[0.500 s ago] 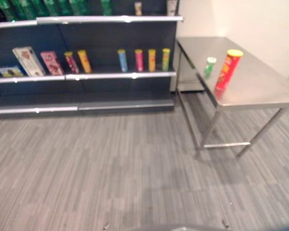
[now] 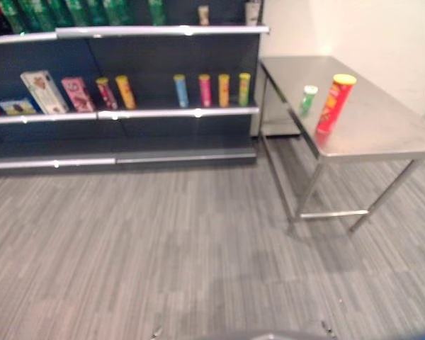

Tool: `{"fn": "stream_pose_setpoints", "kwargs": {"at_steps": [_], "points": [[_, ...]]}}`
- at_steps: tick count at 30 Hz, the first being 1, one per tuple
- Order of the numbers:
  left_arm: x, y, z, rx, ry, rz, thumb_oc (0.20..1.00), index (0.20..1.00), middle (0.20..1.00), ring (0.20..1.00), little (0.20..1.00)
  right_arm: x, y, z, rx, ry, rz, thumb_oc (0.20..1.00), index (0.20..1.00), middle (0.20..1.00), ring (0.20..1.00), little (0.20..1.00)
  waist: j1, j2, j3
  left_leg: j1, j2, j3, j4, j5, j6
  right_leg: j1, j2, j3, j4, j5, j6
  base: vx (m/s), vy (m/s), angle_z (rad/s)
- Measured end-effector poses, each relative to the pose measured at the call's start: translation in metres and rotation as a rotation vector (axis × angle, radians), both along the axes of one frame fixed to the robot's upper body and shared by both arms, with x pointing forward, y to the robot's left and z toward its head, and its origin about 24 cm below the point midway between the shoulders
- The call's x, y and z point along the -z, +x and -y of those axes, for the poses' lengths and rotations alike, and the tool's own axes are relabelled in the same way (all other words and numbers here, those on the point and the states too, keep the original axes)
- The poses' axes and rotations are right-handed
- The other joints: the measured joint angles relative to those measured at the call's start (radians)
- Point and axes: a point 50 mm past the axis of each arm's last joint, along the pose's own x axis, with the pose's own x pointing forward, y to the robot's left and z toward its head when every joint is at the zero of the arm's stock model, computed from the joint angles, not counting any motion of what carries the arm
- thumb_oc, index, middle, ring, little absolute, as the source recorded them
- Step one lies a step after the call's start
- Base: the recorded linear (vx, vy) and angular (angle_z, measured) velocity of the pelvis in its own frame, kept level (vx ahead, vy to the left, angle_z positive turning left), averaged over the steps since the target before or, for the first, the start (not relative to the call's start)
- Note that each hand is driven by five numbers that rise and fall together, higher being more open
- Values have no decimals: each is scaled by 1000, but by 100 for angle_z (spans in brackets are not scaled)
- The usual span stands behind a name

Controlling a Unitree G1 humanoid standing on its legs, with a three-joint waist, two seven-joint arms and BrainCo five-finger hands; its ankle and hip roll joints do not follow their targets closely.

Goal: Put the goods on the table back onto the shelves and tidy them up.

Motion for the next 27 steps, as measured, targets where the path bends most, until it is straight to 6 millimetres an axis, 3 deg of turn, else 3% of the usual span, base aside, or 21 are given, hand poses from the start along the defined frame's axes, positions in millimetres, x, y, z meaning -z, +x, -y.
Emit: {"fn": "stream_pose_setpoints", "kwargs": {"at_steps": [5, 17, 19, 21, 22, 25, 27], "points": [[0, 13, 10, 77, -21, 66, 1000, 1000, 1000, 1000, 1000, 0, 2, 1, -45, -7, 1, 1000, 1000, 1000, 1000, 1000, 3, 3, 5, 0, 0, 0, 0, 0, 0, 0, 0, 0, 0, 0, 0, 0, 0, 0], [0, 14, 19, 95, -51, 103, 1000, 1000, 1000, 1000, 1000, -3, 9, 9, -77, -30, 8, 1000, 1000, 1000, 1000, 1000, 15, 28, 47, -10, 2, -5, 9, 0, -2, -5, 2, -6, 1, -1, 0, -26, -14, 1], [-1, 19, 18, 109, -48, 124, 1000, 1000, 1000, 1000, 1000, -4, 18, 9, -110, -36, 21, 1000, 1000, 1000, 1000, 1000, 17, 30, 55, -53, 0, -7, 67, -13, -11, -21, -1, -5, 2, 3, -4, -191, -49, 1], [-4, 36, 15, 96, -39, 185, 1000, 1000, 1000, 1000, 1000, -8, 37, 7, -133, -43, 59, 1000, 1000, 1000, 1000, 1000, 24, 1, 101, -185, -13, -9, 276, -23, -30, -73, -17, -3, 56, -18, -30, -131, -63, -7], [-8, 52, 7, 85, -18, 234, 1000, 1000, 1000, 1000, 1000, -12, 55, 9, -142, -56, 91, 1000, 1000, 1000, 1000, 1000, 36, -27, 152, -301, -23, -14, 490, -14, -70, -88, -40, 12, 93, -26, -46, 10, -23, -19], [-8, 56, 11, 21, -39, 249, 1000, 1000, 1000, 1000, 1000, -17, 61, 19, -155, -94, 81, 1000, 1000, 1000, 1000, 1000, 51, -21, 168, -421, 13, -60, 672, 2, -96, -79, -28, 11, 92, -29, -72, 189, 39, -3], [-9, 60, 12, -85, -58, 278, 1000, 1000, 1000, 1000, 1000, -18, 63, 20, -160, -98, 84, 1000, 1000, 1000, 1000, 1000, 56, -25, 173, -416, 70, -59, 502, 5, -96, -72, -25, 9, 79, -38, -66, 264, 141, 6]]}}
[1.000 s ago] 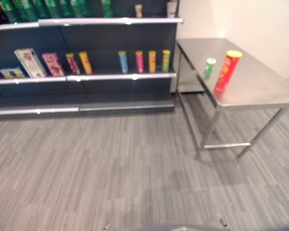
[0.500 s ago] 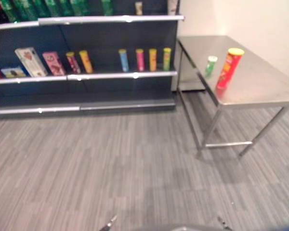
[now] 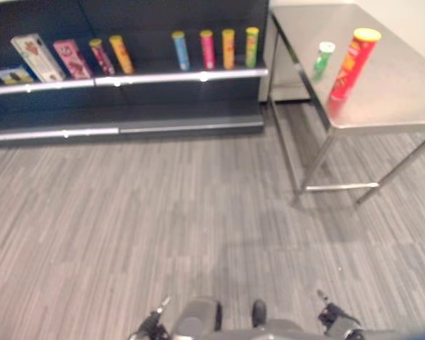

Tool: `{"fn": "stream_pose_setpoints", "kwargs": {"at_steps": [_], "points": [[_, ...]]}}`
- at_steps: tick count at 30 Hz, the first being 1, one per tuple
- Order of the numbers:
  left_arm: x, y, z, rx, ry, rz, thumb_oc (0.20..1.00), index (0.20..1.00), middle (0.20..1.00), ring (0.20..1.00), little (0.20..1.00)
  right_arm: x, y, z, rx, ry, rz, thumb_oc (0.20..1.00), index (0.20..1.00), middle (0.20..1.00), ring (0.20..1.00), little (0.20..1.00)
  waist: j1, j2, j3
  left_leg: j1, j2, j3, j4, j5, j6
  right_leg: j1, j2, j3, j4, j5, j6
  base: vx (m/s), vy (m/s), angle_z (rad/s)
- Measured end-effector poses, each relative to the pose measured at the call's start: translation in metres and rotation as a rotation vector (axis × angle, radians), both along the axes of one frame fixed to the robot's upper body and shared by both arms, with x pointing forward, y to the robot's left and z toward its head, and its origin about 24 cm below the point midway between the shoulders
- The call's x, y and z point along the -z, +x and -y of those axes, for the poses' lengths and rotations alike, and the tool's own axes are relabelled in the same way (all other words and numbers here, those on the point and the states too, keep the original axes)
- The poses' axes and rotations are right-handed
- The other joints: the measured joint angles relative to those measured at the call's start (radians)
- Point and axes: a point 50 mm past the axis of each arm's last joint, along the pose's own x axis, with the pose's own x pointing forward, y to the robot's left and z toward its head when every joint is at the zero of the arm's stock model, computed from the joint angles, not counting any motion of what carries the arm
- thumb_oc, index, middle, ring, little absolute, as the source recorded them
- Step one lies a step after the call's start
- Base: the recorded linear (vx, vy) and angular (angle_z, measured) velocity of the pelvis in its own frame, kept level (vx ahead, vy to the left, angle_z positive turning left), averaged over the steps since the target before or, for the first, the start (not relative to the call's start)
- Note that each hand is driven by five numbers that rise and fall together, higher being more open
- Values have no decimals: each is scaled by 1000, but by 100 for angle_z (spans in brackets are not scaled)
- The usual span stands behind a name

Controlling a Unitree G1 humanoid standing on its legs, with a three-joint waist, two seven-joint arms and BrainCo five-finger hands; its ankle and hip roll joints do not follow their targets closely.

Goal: Put the goods on the table back onto the shelves and tidy them up.

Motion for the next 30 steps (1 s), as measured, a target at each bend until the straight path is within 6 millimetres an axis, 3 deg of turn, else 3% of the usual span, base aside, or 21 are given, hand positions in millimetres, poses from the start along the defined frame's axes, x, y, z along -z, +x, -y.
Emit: {"fn": "stream_pose_setpoints", "kwargs": {"at_steps": [3, 4, 5, 7, 9, 10, 11, 12, 14, 16, 17, 18, 19, 21, 22, 23, 24, 25, 27, 29, 30], "points": [[-1, 4, 0, -27, 0, 5, 1000, 1000, 1000, 1000, 1000, 0, -1, 2, 1, -2, -7, 1000, 1000, 1000, 1000, 1000, 13, 5, 9, 12, 82, -44, -266, 35, -45, 10, 2, 9, 1, -11, 13, 271, 183, -1], [0, 6, 3, -41, -8, 3, 1000, 1000, 1000, 1000, 1000, -1, -1, 4, 2, -8, -12, 1000, 1000, 1000, 1000, 1000, 18, 18, 18, 15, 123, -79, -390, 55, -78, 20, 3, 13, 3, -22, 29, 399, 258, -3], [1, 6, 5, -55, -13, -10, 1000, 1000, 1000, 1000, 1000, -1, -2, 6, 2, -16, -24, 1000, 1000, 1000, 1000, 1000, 20, 27, 17, 17, 145, -105, -479, 63, -90, 21, 4, 14, 1, -26, 36, 574, 384, -6], [1, 8, 9, -93, -27, -16, 1000, 1000, 1000, 1000, 1000, -1, -9, 11, 23, -28, -42, 1000, 1000, 1000, 1000, 1000, 36, 43, 35, 5, 177, -105, -512, 68, -104, 50, -13, 48, -3, -45, 57, 547, 398, -17], [2, 7, 11, -123, -38, -25, 1000, 1000, 1000, 1000, 1000, 2, -19, 12, 41, -28, -55, 1000, 1000, 1000, 1000, 1000, 48, 51, 32, 19, 182, -54, -444, 69, -102, 109, -41, 69, -43, -63, 65, 425, 351, -47], [5, -3, 15, -156, -50, -50, 1000, 1000, 1000, 1000, 1000, 5, -32, 11, 31, -28, -92, 1000, 1000, 1000, 1000, 1000, 71, 50, 8, 45, 165, -54, -337, 40, -71, 107, -82, 130, -38, -87, 85, 379, 341, -104], [6, -7, 17, -170, -58, -63, 1000, 1000, 1000, 1000, 1000, 5, -32, 12, 27, -30, -88, 1000, 1000, 1000, 1000, 1000, 74, 60, -6, 44, 154, -48, -308, 53, -73, 118, -99, 141, -51, -97, 97, 637, 610, -125], [5, -3, 12, -178, -42, -50, 1000, 1000, 1000, 1000, 1000, 8, -37, 4, 22, -9, -102, 1000, 1000, 1000, 1000, 1000, 65, 38, -2, 41, 110, -16, -260, 65, -55, 104, -146, 138, 45, -128, 138, 471, 463, -57], [0, 1, -7, -193, 5, -33, 1000, 1000, 1000, 1000, 1000, 16, -56, -20, 19, 57, -147, 1000, 1000, 1000, 1000, 1000, 56, -6, -28, 93, 56, 19, -300, 64, 2, 79, -183, 115, 245, -119, 138, 306, 369, -24], [-4, 5, -22, -158, 66, -19, 1000, 1000, 1000, 1000, 1000, 20, -67, -35, 17, 107, -171, 1000, 1000, 1000, 1000, 1000, 49, -37, -56, 152, -9, 65, -320, 40, 66, 56, -245, 94, 328, -36, 180, 383, 557, -28], [-4, 11, -18, -124, 70, -15, 1000, 1000, 1000, 1000, 1000, 20, -63, -33, 9, 101, -161, 1000, 1000, 1000, 1000, 1000, 41, -33, -63, 160, -31, 86, -314, 20, 93, 41, -268, 92, 361, 8, 194, 319, 518, -27], [-5, 18, -11, -82, 67, -3, 1000, 1000, 1000, 1000, 1000, 19, -57, -32, 0, 96, -142, 1000, 1000, 1000, 1000, 1000, 41, -25, -63, 168, -41, 105, -308, 9, 113, 6, -294, 80, 426, 39, 190, 210, 337, -18], [-5, 19, -8, -51, 70, 3, 1000, 1000, 1000, 1000, 1000, 18, -53, -30, -2, 92, -130, 1000, 1000, 1000, 1000, 1000, 34, -13, -61, 174, -48, 112, -305, 10, 117, -24, -322, 50, 501, 26, 178, 308, 461, -13], [-7, 24, 4, 61, 70, 38, 1000, 1000, 1000, 1000, 1000, 13, -30, -27, -99, 57, -54, 1000, 1000, 1000, 1000, 1000, 22, 3, -65, 223, -104, 136, -297, -49, 184, -100, -382, 16, 638, 145, 161, 325, 357, -31], [-5, 19, 7, 110, 77, 17, 1000, 1000, 1000, 1000, 1000, 11, -23, -23, -137, 30, -38, 1000, 1000, 1000, 1000, 1000, 12, 31, -68, 261, -102, 137, -333, -22, 174, -126, -369, 18, 692, 71, 162, 325, 241, -15], [-2, 11, 8, 153, 86, -11, 1000, 1000, 1000, 1000, 1000, 8, -17, -19, -171, 11, -6, 1000, 1000, 1000, 1000, 1000, -22, 60, -91, 287, -96, 132, -369, -25, 166, -160, -307, 2, 700, 2, 161, 344, 192, -2], [-3, 9, 6, 179, 97, -10, 1000, 1000, 1000, 1000, 1000, 8, -16, -18, -189, 8, 2, 1000, 1000, 1000, 1000, 1000, -22, 69, -92, 303, -95, 135, -396, -14, 164, -188, -277, 11, 686, -41, 166, 308, 113, 8], [-2, 6, 5, 214, 105, -17, 1000, 1000, 1000, 1000, 1000, 7, -12, -18, -198, 7, 25, 1000, 1000, 1000, 1000, 1000, -42, 68, -93, 331, -97, 138, -436, -4, 166, -215, -230, -37, 607, -85, 158, 335, 93, -18], [-1, -4, 1, 229, 112, -48, 1000, 1000, 1000, 1000, 1000, 6, -9, -19, -205, 2, 37, 1000, 1000, 1000, 1000, 1000, -48, 62, -93, 354, -105, 153, -472, 6, 163, -230, -190, -109, 433, -85, 166, 350, 62, -15], [1, -10, 2, 260, 115, -76, 1000, 1000, 1000, 1000, 1000, 7, -13, -16, -208, -3, 21, 1000, 1000, 1000, 1000, 1000, -55, 55, -90, 383, -113, 149, -506, -13, 150, -245, -143, -130, 257, -58, 186, 378, 52, -10], [2, -11, 4, 273, 107, -86, 1000, 1000, 1000, 1000, 1000, 8, -20, -12, -179, -6, -12, 1000, 1000, 1000, 1000, 1000, -82, 37, -89, 399, -131, 137, -517, -19, 151, -261, -107, -131, 86, 8, 214, 412, 36, 26]]}}
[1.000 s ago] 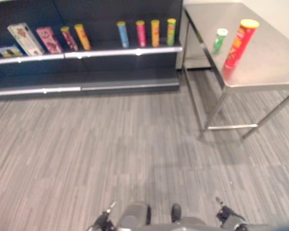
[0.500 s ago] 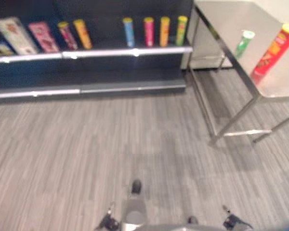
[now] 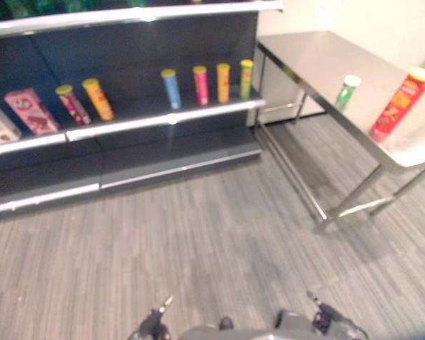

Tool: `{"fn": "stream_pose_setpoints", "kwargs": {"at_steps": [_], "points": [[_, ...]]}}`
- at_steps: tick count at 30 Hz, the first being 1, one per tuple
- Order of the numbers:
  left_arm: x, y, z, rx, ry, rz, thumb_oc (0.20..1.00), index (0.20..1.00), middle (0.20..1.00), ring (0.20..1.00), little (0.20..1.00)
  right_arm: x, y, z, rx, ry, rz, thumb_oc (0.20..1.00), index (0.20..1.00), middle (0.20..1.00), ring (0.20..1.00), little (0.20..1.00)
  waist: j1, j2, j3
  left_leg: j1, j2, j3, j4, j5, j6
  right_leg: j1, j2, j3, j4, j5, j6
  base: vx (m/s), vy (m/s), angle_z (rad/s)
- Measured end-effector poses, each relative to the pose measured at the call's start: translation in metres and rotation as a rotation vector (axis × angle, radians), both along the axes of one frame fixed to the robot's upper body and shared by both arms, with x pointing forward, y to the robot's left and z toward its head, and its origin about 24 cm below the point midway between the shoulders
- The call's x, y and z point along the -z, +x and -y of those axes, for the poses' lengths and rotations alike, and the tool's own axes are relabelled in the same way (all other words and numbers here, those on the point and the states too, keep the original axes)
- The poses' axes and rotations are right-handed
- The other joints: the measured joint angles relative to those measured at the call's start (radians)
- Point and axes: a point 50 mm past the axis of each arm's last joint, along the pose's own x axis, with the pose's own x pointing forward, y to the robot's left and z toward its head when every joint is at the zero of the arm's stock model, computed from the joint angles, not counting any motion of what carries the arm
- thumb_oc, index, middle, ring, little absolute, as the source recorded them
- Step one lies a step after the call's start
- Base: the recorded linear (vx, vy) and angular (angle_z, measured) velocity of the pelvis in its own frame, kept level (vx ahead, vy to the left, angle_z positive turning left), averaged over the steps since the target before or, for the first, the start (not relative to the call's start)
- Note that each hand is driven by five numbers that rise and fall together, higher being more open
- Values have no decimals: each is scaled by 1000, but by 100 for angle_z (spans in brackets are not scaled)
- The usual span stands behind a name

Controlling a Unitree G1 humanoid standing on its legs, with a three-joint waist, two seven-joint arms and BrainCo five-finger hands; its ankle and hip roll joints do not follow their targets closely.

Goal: Put the goods on the table back onto the shelves and tidy them up.

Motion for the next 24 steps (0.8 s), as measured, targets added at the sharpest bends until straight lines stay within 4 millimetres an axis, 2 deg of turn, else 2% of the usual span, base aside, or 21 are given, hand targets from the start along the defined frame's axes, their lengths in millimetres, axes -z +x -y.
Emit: {"fn": "stream_pose_setpoints", "kwargs": {"at_steps": [2, 3, 5, 7, 8, 9, 11, 12, 13, 14, 15, 16, 17, 18, 19, 20, 21, 22, 23, 24], "points": [[-2, 6, 0, 45, 5, 19, 1000, 1000, 1000, 1000, 1000, 3, -16, 2, 24, -5, -56, 1000, 1000, 1000, 1000, 1000, -15, -18, 1, 22, -20, -13, 0, -13, 4, -28, -2, -20, -37, 52, -15, 480, -4, 43], [-1, 10, 7, 106, -13, 30, 1000, 1000, 1000, 1000, 1000, 6, -36, 3, 64, -1, -121, 1000, 1000, 1000, 1000, 1000, -16, -24, -1, 59, -29, -33, -5, -46, 7, -11, 0, -79, -64, 90, -36, 534, -7, 30], [-3, 14, 13, 166, -26, 52, 1000, 1000, 1000, 1000, 1000, 8, -53, 3, 80, 6, -197, 1000, 1000, 1000, 1000, 1000, -16, -28, -12, 95, -30, -43, -4, -77, 12, -9, 10, -79, -7, 104, -63, 426, 4, 13], [-2, 11, 18, 211, -44, 55, 1000, 1000, 1000, 1000, 1000, 9, -61, 3, 85, 9, -213, 1000, 1000, 1000, 1000, 1000, -31, -17, -37, 138, -17, -61, 3, -105, 7, 3, 33, -78, 70, 107, -100, 289, -10, 12], [-1, 11, 24, 218, -63, 55, 1000, 1000, 1000, 1000, 1000, 8, -58, 5, 83, 5, -199, 1000, 1000, 1000, 1000, 1000, -40, 6, -54, 147, 10, -64, 5, -117, -7, 12, 64, -83, 65, 109, -149, 413, -29, 10], [1, 6, 27, 228, -77, 31, 1000, 1000, 1000, 1000, 1000, 8, -52, 5, 73, 9, -171, 1000, 1000, 1000, 1000, 1000, -39, 23, -55, 150, 30, -63, 49, -134, -37, 68, 89, -82, 20, 116, -187, 324, -39, -3], [1, 6, 23, 234, -64, 21, 1000, 1000, 1000, 1000, 1000, 7, -40, 2, 35, 15, -132, 1000, 1000, 1000, 1000, 1000, -40, 3, -55, 82, 14, -61, 235, -141, -86, 120, 76, -67, -37, 119, -199, 305, -54, -12], [3, 3, 19, 208, -54, 1, 1000, 1000, 1000, 1000, 1000, 4, -28, 5, -9, 0, -79, 1000, 1000, 1000, 1000, 1000, -39, 2, -58, 50, 17, -61, 356, -147, -123, 186, 82, -52, -94, 114, -198, 247, -64, -14], [4, 0, 17, 179, -51, -20, 1000, 1000, 1000, 1000, 1000, 2, -20, 7, -27, -7, -45, 1000, 1000, 1000, 1000, 1000, -37, 13, -65, 25, 26, -60, 461, -156, -153, 219, 95, -42, -121, 112, -193, 223, -71, -14], [5, -2, 13, 152, -39, -46, 1000, 1000, 1000, 1000, 1000, -1, -6, 7, -46, -17, 11, 1000, 1000, 1000, 1000, 1000, -36, 20, -71, -50, 41, -60, 624, -154, -192, 253, 105, -43, -150, 98, -201, 205, -51, -17], [5, -2, 12, 152, -33, -48, 1000, 1000, 1000, 1000, 1000, -3, 2, 6, -55, -22, 42, 1000, 1000, 1000, 1000, 1000, -36, 20, -72, -80, 48, -58, 707, -149, -207, 255, 109, -41, -157, 90, -212, 242, -38, 0], [3, 5, 11, 144, -24, -30, 1000, 1000, 1000, 1000, 1000, -8, 21, 4, -69, -28, 102, 1000, 1000, 1000, 1000, 1000, -34, 10, -68, -157, 64, -68, 848, -102, -228, 269, 114, -22, -156, 62, -217, 335, -11, -6], [2, 10, 10, 126, -18, -19, 1000, 1000, 1000, 1000, 1000, -9, 27, 3, -71, -31, 111, 1000, 1000, 1000, 1000, 1000, -13, -6, -62, -209, 72, -70, 928, -100, -223, 270, 110, -3, -156, 56, -221, 248, 4, -27], [0, 15, 5, 107, -1, -5, 1000, 1000, 1000, 1000, 1000, -10, 34, 0, -77, -31, 125, 1000, 1000, 1000, 1000, 1000, 12, -34, -51, -233, 72, -69, 932, -118, -197, 279, 98, 26, -156, 51, -221, 259, 49, -55], [-4, 23, -7, 101, 31, 20, 1000, 1000, 1000, 1000, 1000, -12, 43, -7, -83, -22, 140, 1000, 1000, 1000, 1000, 1000, 27, -79, -29, -278, 75, -77, 884, -126, -181, 304, 65, 58, -158, 41, -222, 288, 135, -61], [-5, 27, -11, 90, 42, 37, 1000, 1000, 1000, 1000, 1000, -13, 46, -9, -87, -20, 148, 1000, 1000, 1000, 1000, 1000, 39, -105, -17, -297, 75, -89, 817, -127, -171, 313, 49, 69, -158, 36, -220, 405, 181, -68], [-7, 32, -15, 69, 47, 51, 1000, 1000, 1000, 1000, 1000, -13, 48, -12, -105, -21, 158, 1000, 1000, 1000, 1000, 1000, 46, -109, -13, -319, 91, -137, 653, -123, -171, 328, 40, 96, -163, 22, -203, 307, 140, -62], [-6, 30, -15, 63, 46, 37, 1000, 1000, 1000, 1000, 1000, -14, 49, -11, -107, -25, 162, 1000, 1000, 1000, 1000, 1000, 46, -103, -10, -314, 106, -162, 539, -112, -171, 332, 40, 109, -163, 15, -193, 366, 143, -84], [-4, 23, -15, 2, 30, 20, 1000, 1000, 1000, 1000, 1000, -13, 46, -10, -115, -27, 149, 1000, 1000, 1000, 1000, 1000, 53, -87, -9, -295, 127, -218, 338, -67, -186, 344, 41, 144, -163, 4, -175, 345, 143, -79], [-3, 19, -13, -40, 15, 8, 1000, 1000, 1000, 1000, 1000, -11, 43, -9, -126, -32, 132, 1000, 1000, 1000, 1000, 1000, 63, -71, -9, -291, 133, -266, 245, -38, -206, 352, 42, 171, -164, -3, -164, 347, 139, -92]]}}
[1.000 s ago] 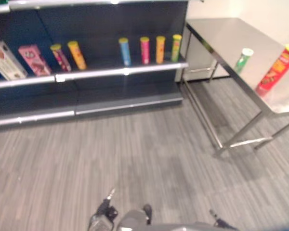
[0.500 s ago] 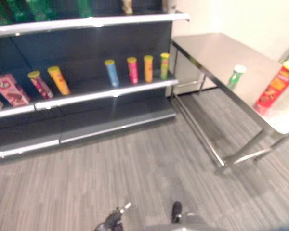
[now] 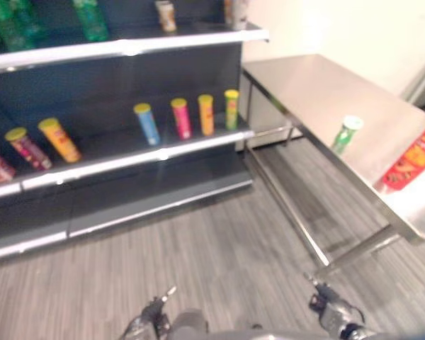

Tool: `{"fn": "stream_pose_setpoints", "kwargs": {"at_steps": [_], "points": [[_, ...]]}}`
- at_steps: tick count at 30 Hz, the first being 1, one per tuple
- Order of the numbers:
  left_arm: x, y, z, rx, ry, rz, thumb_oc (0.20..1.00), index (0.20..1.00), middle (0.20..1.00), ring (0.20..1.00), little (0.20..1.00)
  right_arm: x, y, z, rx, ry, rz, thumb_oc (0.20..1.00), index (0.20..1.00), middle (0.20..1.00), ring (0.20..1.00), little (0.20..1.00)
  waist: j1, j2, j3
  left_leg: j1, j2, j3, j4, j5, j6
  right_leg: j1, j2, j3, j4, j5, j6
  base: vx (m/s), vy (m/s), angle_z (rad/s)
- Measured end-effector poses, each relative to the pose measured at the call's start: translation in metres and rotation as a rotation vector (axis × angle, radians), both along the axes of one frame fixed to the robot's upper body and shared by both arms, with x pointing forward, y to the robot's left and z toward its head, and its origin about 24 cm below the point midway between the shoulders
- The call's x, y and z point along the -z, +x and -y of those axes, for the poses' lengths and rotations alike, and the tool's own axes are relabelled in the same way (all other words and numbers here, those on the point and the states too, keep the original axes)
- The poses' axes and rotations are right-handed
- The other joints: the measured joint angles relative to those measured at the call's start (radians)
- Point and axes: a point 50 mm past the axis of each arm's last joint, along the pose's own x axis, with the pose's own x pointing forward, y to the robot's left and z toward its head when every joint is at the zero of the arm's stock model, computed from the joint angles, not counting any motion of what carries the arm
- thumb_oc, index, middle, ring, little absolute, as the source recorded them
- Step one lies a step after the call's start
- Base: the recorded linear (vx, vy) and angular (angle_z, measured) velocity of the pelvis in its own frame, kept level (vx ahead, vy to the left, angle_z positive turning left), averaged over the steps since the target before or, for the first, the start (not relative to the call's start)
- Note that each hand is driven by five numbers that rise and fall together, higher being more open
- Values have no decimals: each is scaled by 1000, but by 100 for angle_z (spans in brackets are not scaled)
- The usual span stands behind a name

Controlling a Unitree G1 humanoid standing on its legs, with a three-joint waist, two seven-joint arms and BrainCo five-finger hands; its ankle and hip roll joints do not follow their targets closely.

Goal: Put the goods on the table back onto the shelves and tidy them up.

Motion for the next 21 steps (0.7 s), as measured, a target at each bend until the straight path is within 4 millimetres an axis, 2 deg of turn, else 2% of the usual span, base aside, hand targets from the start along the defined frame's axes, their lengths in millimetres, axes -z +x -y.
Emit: {"fn": "stream_pose_setpoints", "kwargs": {"at_steps": [1, 2, 3, 4, 5, 6, 7, 8, 9, 10, 11, 12, 13, 15, 16, 17, 18, 19, 21], "points": [[2, -5, 1, -56, -18, -14, 1000, 1000, 1000, 1000, 1000, 1, -4, 4, -10, -17, -26, 1000, 1000, 1000, 1000, 1000, 5, 11, 1, 20, -8, -115, -112, 27, -26, -1, 0, 44, 1, -8, 13, 287, 223, -140], [5, -11, 9, -112, -44, -35, 1000, 1000, 1000, 1000, 1000, 0, -9, 14, -20, -50, -50, 1000, 1000, 1000, 1000, 1000, 34, 55, 7, 55, -5, -244, -203, 33, -43, -6, 3, 136, 0, -27, 46, 185, 178, -181], [6, -18, 10, -147, -52, -58, 1000, 1000, 1000, 1000, 1000, 1, -12, 14, -35, -57, -62, 1000, 1000, 1000, 1000, 1000, 43, 50, 14, 61, -42, -221, -153, 87, -40, -6, -30, 181, 0, -40, 48, 266, 290, -187], [7, -23, 7, -177, -46, -72, 1000, 1000, 1000, 1000, 1000, 3, -15, 10, -31, -45, -71, 1000, 1000, 1000, 1000, 1000, 40, 36, 16, 63, -71, -213, -127, 78, -25, -5, -55, 209, 1, -49, 35, 183, 265, -150], [7, -30, 3, -190, -29, -90, 1000, 1000, 1000, 1000, 1000, 7, -23, 5, -19, -28, -89, 1000, 1000, 1000, 1000, 1000, 32, 52, 20, 78, -67, -169, -110, 97, 17, 3, -35, 194, 40, -51, 90, 260, 362, -121], [5, -27, -4, -182, -1, -67, 1000, 1000, 1000, 1000, 1000, 13, -40, -1, 12, -2, -128, 1000, 1000, 1000, 1000, 1000, 23, 40, 15, 114, -72, -148, -121, 108, 45, 12, -11, 183, 68, -60, 94, 288, 383, -101], [4, -28, -9, -178, 14, -66, 1000, 1000, 1000, 1000, 1000, 15, -51, -4, 31, 10, -155, 1000, 1000, 1000, 1000, 1000, 20, 29, 15, 126, -83, -137, -122, 103, 60, 24, -7, 184, 78, -57, 89, 290, 387, -76], [2, -28, -18, -152, 40, -72, 1000, 1000, 1000, 1000, 1000, 19, -64, -9, 55, 31, -186, 1000, 1000, 1000, 1000, 1000, 12, 1, 2, 155, -108, -92, -139, 105, 85, 23, -17, 181, 107, -54, 76, 220, 289, -112], [3, -38, -16, -98, 50, -112, 1000, 1000, 1000, 1000, 1000, 20, -71, -10, 74, 45, -204, 1000, 1000, 1000, 1000, 1000, 13, 9, -3, 189, -108, -33, -172, 107, 115, 10, -32, 217, 126, -49, 97, 195, 315, -136], [4, -38, -13, -24, 57, -124, 1000, 1000, 1000, 1000, 1000, 21, -76, -10, 73, 55, -209, 1000, 1000, 1000, 1000, 1000, -13, 26, -12, 190, -110, -11, -183, 114, 136, -2, -32, 223, 130, -50, 107, 119, 219, -117], [3, -31, -14, 17, 68, -107, 1000, 1000, 1000, 1000, 1000, 21, -77, -10, 76, 59, -211, 1000, 1000, 1000, 1000, 1000, -28, 21, -15, 191, -116, 1, -183, 113, 138, -8, -38, 220, 136, -38, 102, 145, 275, -92], [1, -26, -17, 116, 96, -116, 1000, 1000, 1000, 1000, 1000, 21, -76, -8, 83, 62, -205, 1000, 1000, 1000, 1000, 1000, -35, 24, -18, 206, -111, 64, -208, 122, 151, -62, -35, 238, 168, -21, 119, 60, 121, -106], [2, -26, -16, 170, 104, -124, 1000, 1000, 1000, 1000, 1000, 20, -69, -7, 75, 60, -187, 1000, 1000, 1000, 1000, 1000, -31, 43, -20, 213, -102, 102, -227, 130, 169, -82, -30, 250, 183, -14, 121, 93, 182, -134], [0, -15, -15, 238, 114, -106, 1000, 1000, 1000, 1000, 1000, 20, -71, -6, 75, 74, -174, 1000, 1000, 1000, 1000, 1000, -50, 48, -20, 244, -102, 166, -248, 118, 180, -113, -36, 203, 215, 0, 136, 74, 186, -114], [0, -12, -13, 294, 122, -105, 1000, 1000, 1000, 1000, 1000, 18, -64, -3, 83, 71, -146, 1000, 1000, 1000, 1000, 1000, -42, 69, -16, 249, -88, 202, -252, 124, 196, -141, -33, 122, 285, -18, 128, 18, 124, -88], [-1, -9, -12, 303, 121, -91, 1000, 1000, 1000, 1000, 1000, 18, -66, -1, 84, 68, -150, 1000, 1000, 1000, 1000, 1000, -49, 70, -19, 258, -92, 211, -252, 118, 199, -144, -39, 97, 314, -33, 121, 60, 183, -67], [-2, -2, -12, 318, 124, -73, 1000, 1000, 1000, 1000, 1000, 20, -76, -1, 94, 69, -174, 1000, 1000, 1000, 1000, 1000, -60, 63, -20, 270, -93, 243, -244, 105, 200, -161, -57, 43, 338, -23, 124, 75, 123, -77], [-2, -4, -11, 342, 125, -79, 1000, 1000, 1000, 1000, 1000, 19, -75, 3, 90, 61, -175, 1000, 1000, 1000, 1000, 1000, -45, 75, -24, 272, -72, 332, -251, 110, 216, -216, -100, -141, 470, -71, 78, 79, 122, -88], [1, -14, -10, 339, 111, -110, 1000, 1000, 1000, 1000, 1000, 18, -74, 6, 64, 41, -180, 1000, 1000, 1000, 1000, 1000, -43, 79, -36, 273, -54, 379, -251, 100, 214, -246, -143, -284, 539, -79, 75, 78, 10, -108]]}}
